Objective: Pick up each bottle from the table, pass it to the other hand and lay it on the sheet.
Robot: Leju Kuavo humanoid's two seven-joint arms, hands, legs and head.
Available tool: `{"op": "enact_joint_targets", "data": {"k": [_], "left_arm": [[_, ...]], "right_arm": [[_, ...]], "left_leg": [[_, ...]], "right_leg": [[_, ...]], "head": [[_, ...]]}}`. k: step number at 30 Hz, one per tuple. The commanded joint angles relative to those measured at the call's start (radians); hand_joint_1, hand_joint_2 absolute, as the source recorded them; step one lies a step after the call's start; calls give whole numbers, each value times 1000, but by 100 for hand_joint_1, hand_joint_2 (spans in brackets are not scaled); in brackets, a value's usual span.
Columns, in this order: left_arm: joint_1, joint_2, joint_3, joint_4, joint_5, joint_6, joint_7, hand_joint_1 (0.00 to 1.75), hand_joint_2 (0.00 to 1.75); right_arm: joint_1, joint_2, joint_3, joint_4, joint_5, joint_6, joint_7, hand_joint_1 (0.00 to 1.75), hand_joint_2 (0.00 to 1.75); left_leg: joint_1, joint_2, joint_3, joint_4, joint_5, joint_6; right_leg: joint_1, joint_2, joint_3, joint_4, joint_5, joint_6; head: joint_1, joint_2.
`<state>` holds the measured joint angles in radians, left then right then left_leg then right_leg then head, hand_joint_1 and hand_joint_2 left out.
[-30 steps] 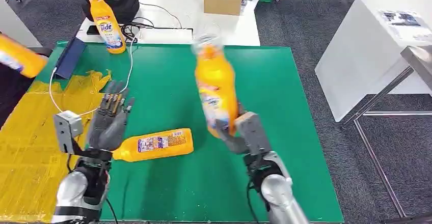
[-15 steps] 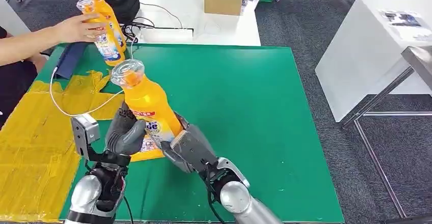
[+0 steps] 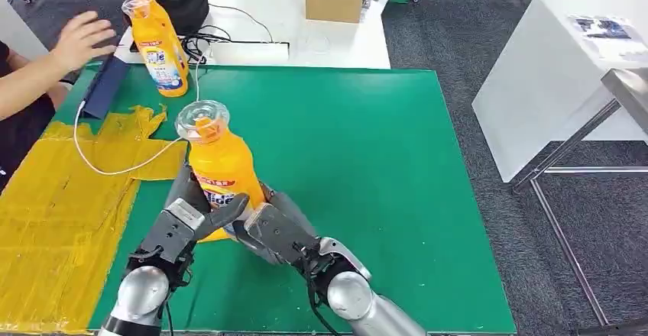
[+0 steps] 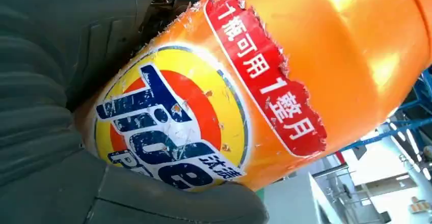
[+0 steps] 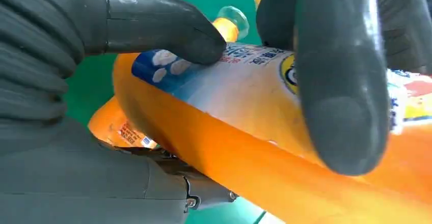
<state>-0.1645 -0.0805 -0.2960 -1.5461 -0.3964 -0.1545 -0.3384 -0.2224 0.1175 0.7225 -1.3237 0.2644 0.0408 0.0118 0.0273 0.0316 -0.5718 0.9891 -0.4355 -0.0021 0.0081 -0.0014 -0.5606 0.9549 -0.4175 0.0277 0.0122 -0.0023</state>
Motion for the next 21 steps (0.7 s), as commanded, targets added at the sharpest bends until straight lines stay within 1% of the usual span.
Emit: {"op": "enact_joint_targets", "data": {"k": [1, 3, 4, 6, 8, 9, 11, 13, 15, 16, 17, 18, 19, 20, 21], "left_arm": [[-71, 15, -128, 79, -27, -5, -12, 175, 175], [-74, 16, -123, 90, -29, -5, -13, 175, 175], [-75, 17, -122, 93, -29, -5, -13, 175, 175], [-76, 17, -121, 95, -29, -5, -13, 175, 175], [-76, 17, -121, 95, -29, -5, -13, 175, 175], [-76, 17, -121, 95, -29, -5, -13, 175, 175], [-76, 17, -121, 95, -29, -5, -13, 175, 175], [-82, 19, -116, 101, -28, -6, -14, 175, 175], [-91, 21, -97, 105, -58, 35, -11, 175, 175], [-101, 28, -79, 108, -123, 111, -6, 175, 175], [-114, 40, -66, 115, -214, 192, 21, 175, 175], [-132, 51, -55, 131, -285, 242, 43, 175, 175], [-153, 70, -37, 162, -436, 376, 71, 175, 175], [-185, 99, -12, 227, -598, 482, 120, 175, 175], [-218, 118, 31, 313, -646, 541, 124, 175, 175]], "right_arm": [[-30, -18, 137, 42, -1, 61, 6, 175, 175], [-30, -18, 139, 47, -1, 62, 6, 175, 175], [-29, -18, 140, 49, -1, 62, 6, 175, 175], [-28, -19, 140, 51, -1, 62, 6, 175, 175], [-28, -19, 140, 51, -1, 62, 6, 175, 175], [-28, -19, 140, 51, -1, 62, 6, 175, 175], [-28, -19, 140, 51, -1, 62, 6, 175, 175], [-26, -21, 138, 55, -2, 60, 5, 175, 175], [-24, -26, 133, 51, 13, 47, 10, 175, 175], [-24, -33, 130, 41, 43, 24, 21, 23, 175], [-24, -39, 127, 32, 63, 13, 33, 0, 175], [-16, -43, 116, 16, 64, 9, 34, 0, 175], [-9, -52, 108, -1, 64, 7, 35, 0, 175], [-5, -63, 103, -16, 59, 6, 39, 0, 175], [-2, -73, 99, -27, 55, 5, 40, 0, 175]], "left_leg": [[-1, -5, 2, -1, 0, 1], [-1, -7, 4, -1, -1, 2], [0, -4, 2, -1, 0, 1], [-1, -6, 4, -2, -1, 2], [0, -4, 1, -1, 0, 1], [-1, -6, 3, -1, 0, 2], [0, -3, 1, -1, 0, 1], [-1, -5, 2, -1, 0, 2], [0, -4, 2, -1, 0, 1], [-1, -6, 3, -1, 0, 2], [0, -4, 2, -1, 0, 1], [-1, -6, 3, -1, 0, 2], [0, -6, 1, 0, 0, 1], [0, -5, 1, -1, 0, 1], [0, -7, 2, -1, 0, 2]], "right_leg": [[-1, -3, 2, 0, -1, 1], [-1, -4, 4, 0, -2, 1], [0, -2, 2, 0, -1, 1], [-1, -3, 4, 0, -2, 1], [0, -2, 2, 0, -1, 0], [-1, -3, 3, 0, -2, 1], [0, -2, 2, 0, -1, 1], [-1, -3, 3, 0, -1, 1], [0, -2, 2, 0, -1, 1], [-1, -3, 3, 0, -1, 1], [0, -2, 2, 0, -1, 1], [-1, -3, 3, 1, -2, 1], [0, -3, 2, 0, -1, 1], [0, -3, 1, 0, -1, 0], [-1, -4, 3, 0, -1, 0]], "head": [[0, 0], [0, 0], [0, 0], [0, 0], [0, 0], [0, 0], [0, 0], [0, 0], [0, 0], [0, 0], [0, 0], [0, 0], [0, 0], [0, 0], [0, 0]]}}
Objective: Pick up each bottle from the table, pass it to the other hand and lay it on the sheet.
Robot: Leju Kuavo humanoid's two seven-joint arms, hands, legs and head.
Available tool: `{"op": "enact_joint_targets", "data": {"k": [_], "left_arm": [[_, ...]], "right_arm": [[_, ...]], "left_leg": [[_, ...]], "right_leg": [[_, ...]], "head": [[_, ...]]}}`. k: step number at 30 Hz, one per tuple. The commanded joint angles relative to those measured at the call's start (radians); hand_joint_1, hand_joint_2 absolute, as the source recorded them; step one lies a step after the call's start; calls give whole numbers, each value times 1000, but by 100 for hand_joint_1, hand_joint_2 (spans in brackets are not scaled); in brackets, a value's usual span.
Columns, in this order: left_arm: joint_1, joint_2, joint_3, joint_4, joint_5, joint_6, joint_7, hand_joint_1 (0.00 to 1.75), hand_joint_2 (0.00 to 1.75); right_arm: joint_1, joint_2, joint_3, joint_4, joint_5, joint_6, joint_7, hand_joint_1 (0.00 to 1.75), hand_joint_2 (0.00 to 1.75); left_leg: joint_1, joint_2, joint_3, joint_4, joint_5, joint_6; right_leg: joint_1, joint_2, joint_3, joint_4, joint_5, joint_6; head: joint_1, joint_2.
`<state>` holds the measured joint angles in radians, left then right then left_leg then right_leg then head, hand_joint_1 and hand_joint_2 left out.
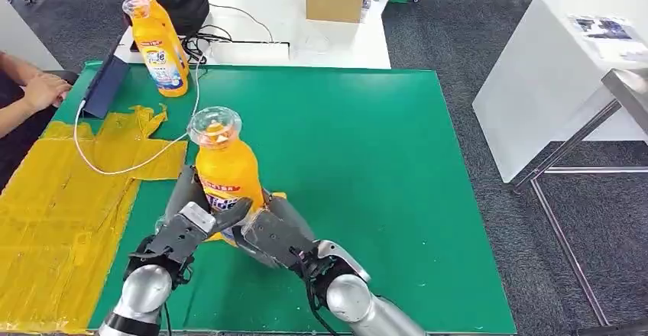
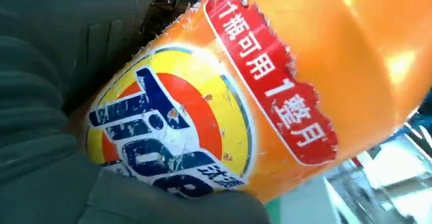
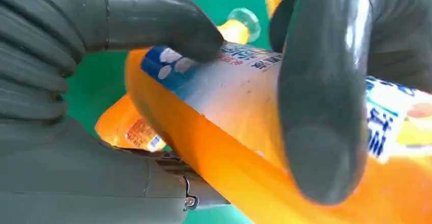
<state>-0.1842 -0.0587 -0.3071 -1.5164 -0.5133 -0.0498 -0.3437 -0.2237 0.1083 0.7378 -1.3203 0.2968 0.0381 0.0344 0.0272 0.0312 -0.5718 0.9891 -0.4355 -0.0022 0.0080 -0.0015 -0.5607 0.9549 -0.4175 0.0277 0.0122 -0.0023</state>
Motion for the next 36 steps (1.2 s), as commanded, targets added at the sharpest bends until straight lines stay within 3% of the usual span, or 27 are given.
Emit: {"op": "enact_joint_targets", "data": {"k": [1, 6, 10, 18, 26, 31, 36], "left_arm": [[-239, 120, 67, 372, -606, 482, 160, 175, 175], [-415, 204, 158, 883, -852, 688, 240, 175, 175], [-455, 242, 188, 1024, -953, 714, 318, 175, 175], [-484, 309, 129, 1159, -1058, 647, 453, 175, 175], [-476, 316, 110, 1180, -1058, 599, 470, 175, 175], [-446, 350, -28, 1202, -1058, 580, 474, 175, 175], [-449, 350, -30, 1202, -1058, 577, 475, 175, 175]], "right_arm": [[-7, -63, 83, -29, 9, 12, 16, 0, 175], [-43, -63, 109, -27, -19, 14, 31, 0, 175], [-55, -69, 123, -20, -28, 14, 30, 0, 175], [-78, -67, 147, 0, -42, 24, 23, 0, 175], [-80, -70, 152, 0, -44, 26, 23, 0, 175], [-84, -73, 154, 7, -45, 27, 23, 0, 175], [-85, -74, 154, 8, -45, 28, 23, 0, 175]], "left_leg": [[0, -5, 2, -1, 1, 1], [0, -1, 5, -4, 3, -1], [0, 0, 5, -2, 3, -2], [0, 0, 2, -1, 3, -3], [0, -3, 1, 0, 3, -3], [0, 0, 1, -1, 3, -3], [0, -2, 2, -1, 3, -3]], "right_leg": [[0, -3, 3, 0, -1, 0], [-1, 1, 4, 0, 1, -1], [-1, 2, 2, 4, 1, 0], [0, 2, -1, 6, 0, 0], [0, -1, -2, 6, -1, 1], [0, 2, -2, 6, 0, 0], [-1, 1, -1, 6, -1, 1]], "head": [[0, 0], [0, 0], [0, 0], [0, 0], [0, 0], [0, 0], [0, 0]]}}
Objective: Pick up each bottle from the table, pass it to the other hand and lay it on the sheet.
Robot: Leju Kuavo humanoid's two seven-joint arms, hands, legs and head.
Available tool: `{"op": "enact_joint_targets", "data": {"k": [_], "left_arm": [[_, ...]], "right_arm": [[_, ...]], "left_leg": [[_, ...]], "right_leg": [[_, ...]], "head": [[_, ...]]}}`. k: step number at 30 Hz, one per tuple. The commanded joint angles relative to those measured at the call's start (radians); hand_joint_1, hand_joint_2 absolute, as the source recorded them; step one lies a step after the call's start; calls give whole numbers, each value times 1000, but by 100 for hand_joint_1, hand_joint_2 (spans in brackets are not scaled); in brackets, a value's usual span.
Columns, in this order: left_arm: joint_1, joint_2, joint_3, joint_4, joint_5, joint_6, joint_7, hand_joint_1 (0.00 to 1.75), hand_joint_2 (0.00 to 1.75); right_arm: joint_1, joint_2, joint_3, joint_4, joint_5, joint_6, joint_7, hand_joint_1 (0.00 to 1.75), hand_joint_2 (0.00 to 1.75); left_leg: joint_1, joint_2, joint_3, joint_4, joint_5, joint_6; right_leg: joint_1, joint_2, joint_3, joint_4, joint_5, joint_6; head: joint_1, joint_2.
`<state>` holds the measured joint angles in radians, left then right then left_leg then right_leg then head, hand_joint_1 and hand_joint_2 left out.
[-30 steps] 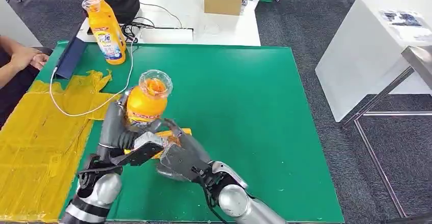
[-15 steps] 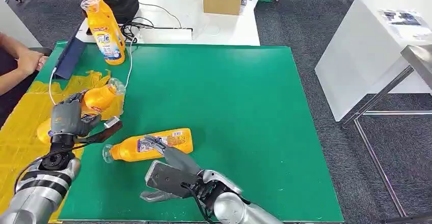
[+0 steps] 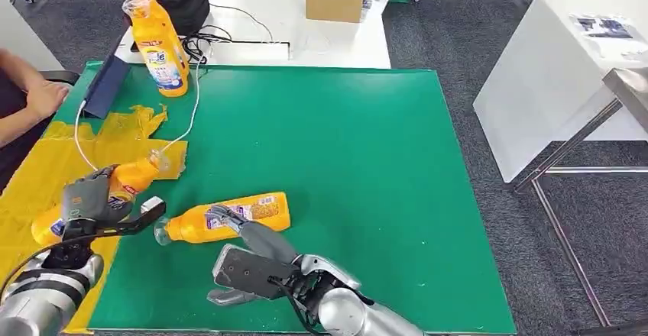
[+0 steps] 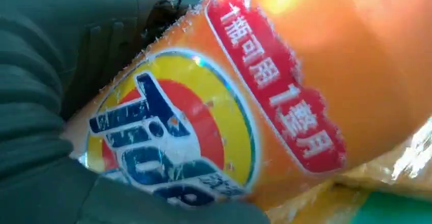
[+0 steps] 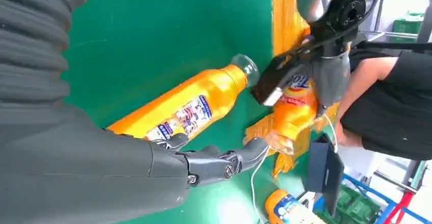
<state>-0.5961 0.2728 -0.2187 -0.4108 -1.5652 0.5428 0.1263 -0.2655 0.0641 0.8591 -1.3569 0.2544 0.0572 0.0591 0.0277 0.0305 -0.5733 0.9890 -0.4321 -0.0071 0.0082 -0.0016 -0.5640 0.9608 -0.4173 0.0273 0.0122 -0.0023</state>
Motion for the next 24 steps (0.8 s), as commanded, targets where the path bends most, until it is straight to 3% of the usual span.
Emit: {"op": "enact_joint_targets", "data": {"k": [1, 3, 4, 7, 13, 18, 19, 22, 24], "left_arm": [[-37, 18, -118, 96, -6, -16, 5, 175, 175], [-37, 18, -118, 96, -6, -16, 5, 175, 175], [-32, 20, -129, 88, 0, 2, -22, 0, 175], [-11, 28, -122, 70, 3, 53, -92, 0, 175], [-3, 47, -133, 33, -6, 139, -83, 0, 175], [51, 61, -66, -180, -6, 155, -159, 0, 175], [38, 60, -74, -181, -6, 155, -182, 0, 0], [-19, 48, -87, -143, -6, 155, -244, 0, 0], [-27, 46, -89, -134, -6, 155, -245, 0, 0]], "right_arm": [[-43, -29, 33, 45, -3, 8, -2, 0, 175], [-43, -29, 33, 45, -3, 8, -2, 0, 175], [-43, -30, 32, 47, -3, 9, -2, 0, 175], [-22, -23, 34, 42, 5, -1, -11, 0, 175], [-31, -17, 19, 45, 74, -68, -4, 0, 175], [-92, -8, -62, 130, 159, -97, 39, 0, 175], [-117, -6, -77, 167, 181, -99, 45, 0, 175], [-212, 12, -127, 346, 203, -47, 30, 0, 175], [-219, 15, -134, 363, 203, -44, 18, 0, 175]], "left_leg": [[0, -1, 2, -1, 0, 2], [0, -1, 3, -1, -1, 2], [-1, -1, 2, -1, 0, 2], [0, 0, 2, -1, 0, 1], [0, -1, 2, -1, -1, 2], [0, -2, 1, 0, 0, 2], [-1, -4, 2, 0, -1, 3], [0, -4, 1, 1, 0, 3], [0, -5, 0, 1, 2, 3]], "right_leg": [[0, 1, 2, 0, 0, 1], [-1, 1, 2, 0, -1, 1], [-1, 1, 2, 0, 0, 1], [0, 1, 1, -1, 0, 0], [0, 1, 2, 0, -1, 1], [0, 0, 1, 0, -1, 1], [-1, -1, 2, 1, -1, 1], [0, -1, 1, 2, 0, 1], [-1, -2, 0, 1, 1, 1]], "head": [[0, 0], [0, 0], [0, 0], [0, 0], [0, 0], [0, 0], [0, 0], [0, 0], [0, 0]]}}
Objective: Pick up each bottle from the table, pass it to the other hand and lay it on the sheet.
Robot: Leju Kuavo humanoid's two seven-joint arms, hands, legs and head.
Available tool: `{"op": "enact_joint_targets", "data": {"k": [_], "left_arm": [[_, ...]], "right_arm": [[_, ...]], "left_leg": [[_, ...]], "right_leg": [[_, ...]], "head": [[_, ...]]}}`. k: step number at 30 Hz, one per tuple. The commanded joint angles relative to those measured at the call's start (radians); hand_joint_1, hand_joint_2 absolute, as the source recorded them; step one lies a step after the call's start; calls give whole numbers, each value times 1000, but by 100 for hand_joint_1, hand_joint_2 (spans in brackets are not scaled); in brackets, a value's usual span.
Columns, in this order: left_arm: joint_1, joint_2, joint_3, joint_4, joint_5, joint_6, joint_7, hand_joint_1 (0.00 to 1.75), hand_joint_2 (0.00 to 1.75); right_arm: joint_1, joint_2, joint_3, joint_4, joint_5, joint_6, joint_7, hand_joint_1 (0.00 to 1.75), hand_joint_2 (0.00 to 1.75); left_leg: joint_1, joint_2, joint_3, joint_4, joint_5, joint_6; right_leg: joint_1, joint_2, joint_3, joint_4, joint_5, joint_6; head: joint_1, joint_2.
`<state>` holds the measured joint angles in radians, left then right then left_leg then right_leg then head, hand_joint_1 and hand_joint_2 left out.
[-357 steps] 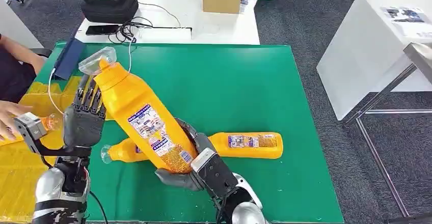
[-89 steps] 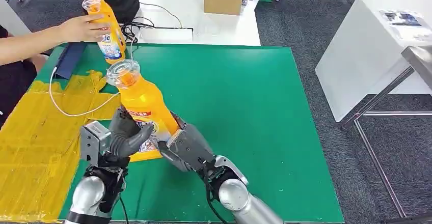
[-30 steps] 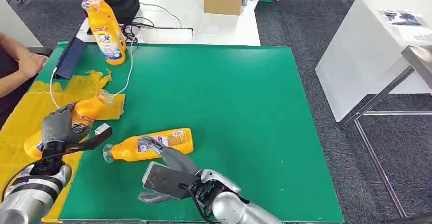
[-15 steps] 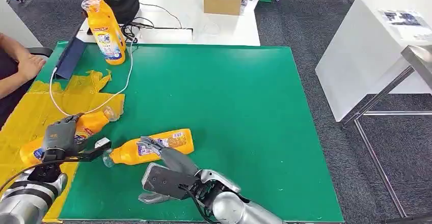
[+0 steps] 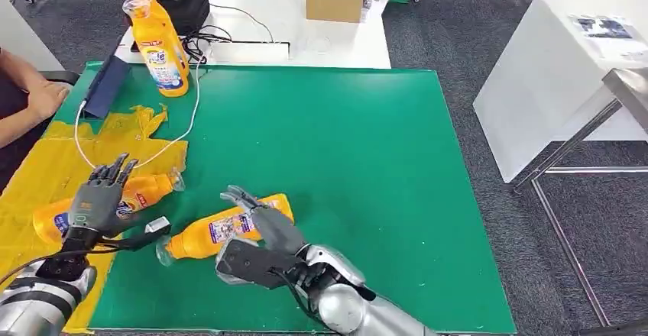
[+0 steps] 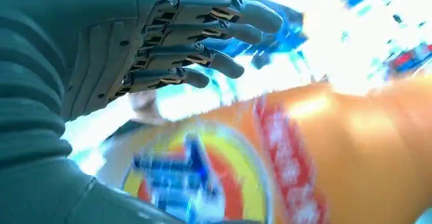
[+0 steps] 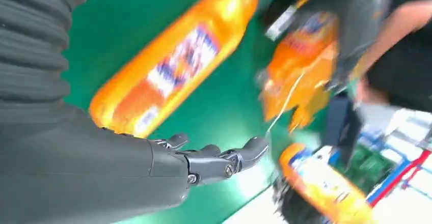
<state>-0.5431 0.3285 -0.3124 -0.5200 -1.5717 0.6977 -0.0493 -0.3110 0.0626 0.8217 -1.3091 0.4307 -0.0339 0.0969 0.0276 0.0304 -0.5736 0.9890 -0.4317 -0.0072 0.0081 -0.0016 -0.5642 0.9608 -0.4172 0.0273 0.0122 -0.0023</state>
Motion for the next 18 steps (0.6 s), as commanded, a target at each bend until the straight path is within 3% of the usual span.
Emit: {"op": "enact_joint_targets", "data": {"k": [1, 7, 12, 15, 18], "left_arm": [[-80, -10, 5, -25, 1, 0, -69, 0, 0], [-70, -6, -1, -47, 1, 0, -62, 0, 0], [-126, -42, 35, -51, 9, 0, -79, 0, 0], [-106, -99, 185, -134, 129, 0, -155, 0, 0], [-209, -222, 365, -11, 425, -43, -359, 0, 0]], "right_arm": [[-174, 16, -97, 316, 27, 47, -20, 0, 175], [-175, 19, -83, 327, 46, 64, -7, 0, 175], [-280, 43, -108, 585, 113, 95, -50, 0, 175], [-316, 50, -75, 677, 209, 88, -64, 0, 175], [-337, 65, -61, 756, 286, 89, -62, 0, 175]], "left_leg": [[0, -3, 1, 0, 1, 2], [0, -3, 2, 0, 2, 1], [1, -4, 0, 1, 3, 1], [0, -5, -1, 1, 3, 2], [0, -6, -1, 1, 4, 1]], "right_leg": [[0, -1, 1, 0, 1, 1], [0, -1, 1, 0, 1, -3], [0, -2, 0, 1, 2, -2], [0, -3, -2, 1, 2, -2], [0, -5, -1, 0, 2, -2]], "head": [[0, 0], [0, 0], [0, 0], [0, 0], [0, 0]]}}
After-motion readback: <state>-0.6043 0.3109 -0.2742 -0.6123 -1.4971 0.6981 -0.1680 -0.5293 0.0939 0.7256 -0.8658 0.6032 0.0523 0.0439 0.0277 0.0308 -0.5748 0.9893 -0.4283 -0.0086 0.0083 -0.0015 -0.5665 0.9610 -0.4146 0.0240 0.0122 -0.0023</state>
